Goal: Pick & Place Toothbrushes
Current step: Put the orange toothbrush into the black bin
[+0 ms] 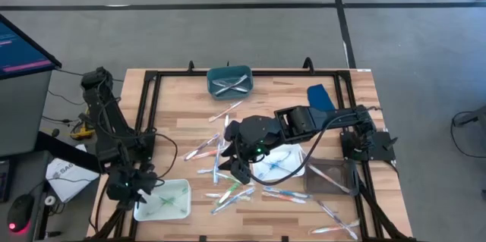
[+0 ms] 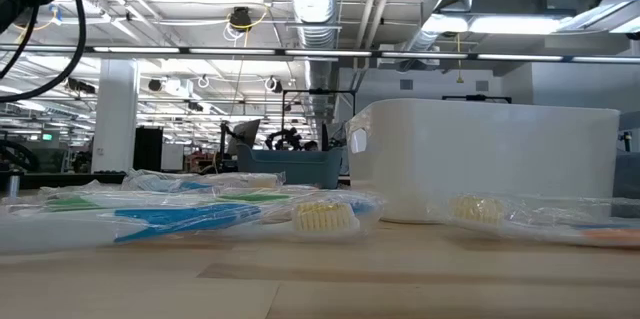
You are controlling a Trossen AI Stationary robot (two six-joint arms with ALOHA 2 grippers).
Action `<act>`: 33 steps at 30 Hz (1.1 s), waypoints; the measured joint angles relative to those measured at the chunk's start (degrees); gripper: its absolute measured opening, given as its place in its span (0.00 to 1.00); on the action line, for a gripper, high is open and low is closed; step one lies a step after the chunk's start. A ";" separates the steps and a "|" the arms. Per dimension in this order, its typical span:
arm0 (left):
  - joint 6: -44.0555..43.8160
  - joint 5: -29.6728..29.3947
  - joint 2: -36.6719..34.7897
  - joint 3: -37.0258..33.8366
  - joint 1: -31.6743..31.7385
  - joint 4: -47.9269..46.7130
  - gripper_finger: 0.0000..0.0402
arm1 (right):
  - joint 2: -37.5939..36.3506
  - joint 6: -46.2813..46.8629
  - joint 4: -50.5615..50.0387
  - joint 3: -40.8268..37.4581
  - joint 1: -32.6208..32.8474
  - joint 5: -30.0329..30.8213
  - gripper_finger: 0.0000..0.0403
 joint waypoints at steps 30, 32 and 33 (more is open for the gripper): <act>1.13 -34.63 -16.95 0.00 0.26 13.85 0.31 | 0.00 4.55 -0.50 0.02 -3.14 -0.46 0.52; 3.21 -39.79 -16.97 0.00 0.26 15.80 0.31 | 0.00 10.87 -0.52 0.02 -4.41 -1.28 0.52; 3.65 -42.43 -16.95 0.00 0.26 16.57 0.31 | 0.00 15.34 -0.51 0.02 -5.04 -2.92 0.51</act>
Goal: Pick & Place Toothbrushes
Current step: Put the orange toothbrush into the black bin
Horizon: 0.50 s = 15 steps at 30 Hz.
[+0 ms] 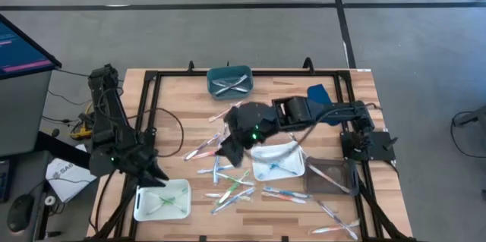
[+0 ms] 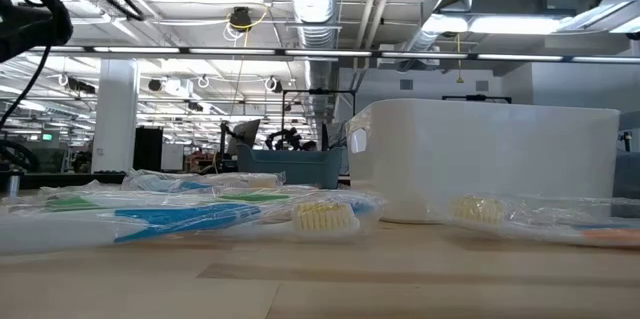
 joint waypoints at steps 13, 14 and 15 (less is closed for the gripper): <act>-0.40 -21.47 0.00 0.00 7.85 1.66 0.31 | -0.02 51.77 12.84 0.04 -2.30 -32.53 0.51; -0.40 -21.31 0.00 0.00 8.92 2.03 0.31 | -0.02 52.01 13.45 0.04 -1.96 -33.44 0.51; -0.39 -21.23 0.00 0.00 9.84 2.93 0.31 | -0.02 51.94 13.55 0.04 -1.40 -34.18 0.51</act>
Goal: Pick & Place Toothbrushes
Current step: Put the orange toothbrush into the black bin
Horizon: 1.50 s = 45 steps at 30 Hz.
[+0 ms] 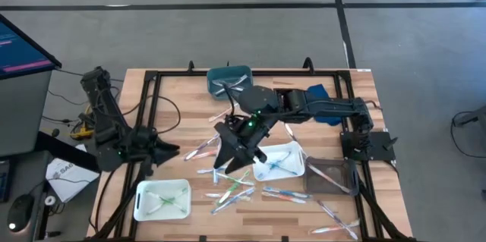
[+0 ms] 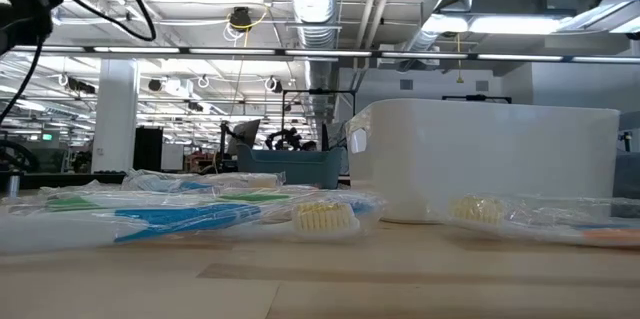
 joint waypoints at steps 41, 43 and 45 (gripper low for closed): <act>15.47 12.41 0.77 0.04 23.32 19.37 0.30 | 0.81 -65.93 -34.51 -0.02 -8.12 23.60 0.51; 16.88 18.26 1.08 0.04 26.20 19.67 0.29 | 0.81 -68.72 -38.59 -0.02 -10.00 24.13 0.51; 18.54 25.33 1.85 0.04 29.09 19.83 0.29 | 0.81 -71.93 -40.70 -0.02 -10.92 24.08 0.51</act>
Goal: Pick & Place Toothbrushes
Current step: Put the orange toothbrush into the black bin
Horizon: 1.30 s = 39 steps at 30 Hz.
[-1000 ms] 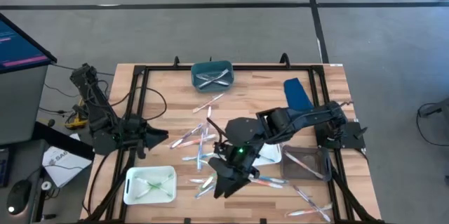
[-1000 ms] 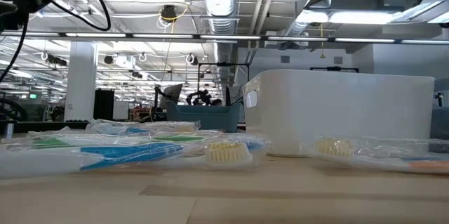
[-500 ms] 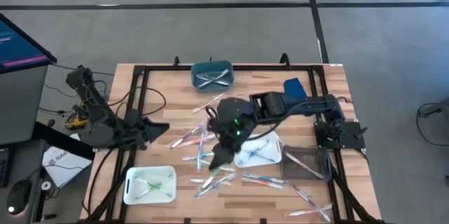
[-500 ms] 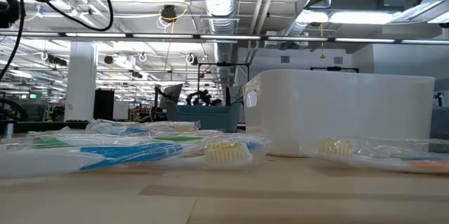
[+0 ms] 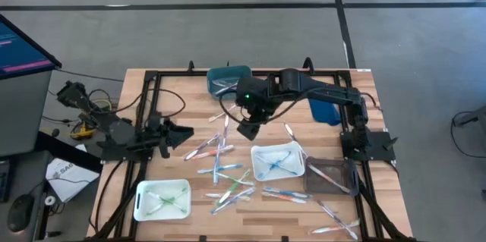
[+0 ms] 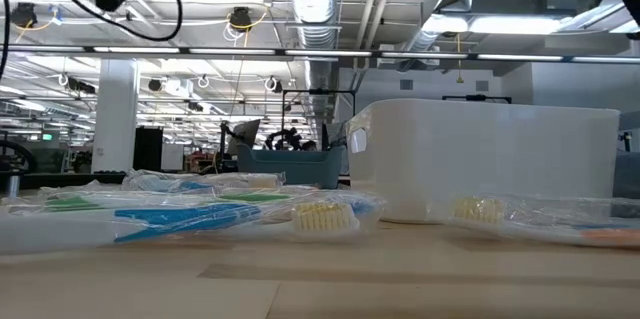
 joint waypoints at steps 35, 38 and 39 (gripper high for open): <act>18.60 37.15 33.88 11.65 22.33 -29.46 0.21 | -19.21 -15.50 -8.93 -0.83 -5.04 7.54 0.51; 19.53 37.24 33.91 10.90 23.14 -30.96 0.24 | -19.69 -15.76 -8.93 -0.83 -4.34 9.24 0.51; 19.57 37.27 33.91 10.46 23.40 -31.09 0.25 | -19.72 -15.86 -8.93 -0.83 -4.07 9.63 0.51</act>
